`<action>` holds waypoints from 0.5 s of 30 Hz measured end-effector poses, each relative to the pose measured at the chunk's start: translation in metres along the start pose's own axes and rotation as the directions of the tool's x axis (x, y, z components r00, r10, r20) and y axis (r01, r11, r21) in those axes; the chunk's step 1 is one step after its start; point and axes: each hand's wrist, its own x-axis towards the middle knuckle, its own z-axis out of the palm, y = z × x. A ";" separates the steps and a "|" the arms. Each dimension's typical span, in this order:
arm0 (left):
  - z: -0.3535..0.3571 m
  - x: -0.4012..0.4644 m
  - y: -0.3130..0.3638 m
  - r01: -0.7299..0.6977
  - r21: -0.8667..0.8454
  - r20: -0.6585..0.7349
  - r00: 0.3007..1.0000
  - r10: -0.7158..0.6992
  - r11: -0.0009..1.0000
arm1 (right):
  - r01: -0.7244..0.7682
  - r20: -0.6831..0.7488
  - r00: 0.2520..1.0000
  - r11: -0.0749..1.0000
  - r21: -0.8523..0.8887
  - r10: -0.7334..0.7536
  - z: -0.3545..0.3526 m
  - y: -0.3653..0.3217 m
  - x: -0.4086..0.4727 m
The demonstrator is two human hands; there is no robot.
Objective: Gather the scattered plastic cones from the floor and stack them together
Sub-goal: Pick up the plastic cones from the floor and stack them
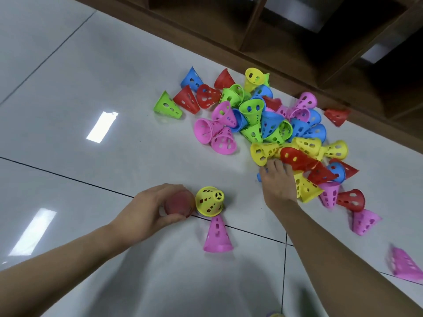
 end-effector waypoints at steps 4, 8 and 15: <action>0.004 0.015 0.003 -0.038 -0.017 0.023 0.999 0.038 0.999 | -0.005 -0.040 0.999 0.992 0.123 0.010 -0.005 0.007 -0.001; 0.011 0.020 0.004 -0.025 -0.004 0.022 0.999 0.025 1.000 | -0.149 -0.067 0.957 0.677 0.721 0.281 -0.041 0.001 -0.011; 0.018 0.037 0.011 0.012 0.006 0.051 0.999 -0.012 1.000 | -0.029 0.017 0.847 0.013 0.999 0.532 -0.131 -0.045 -0.052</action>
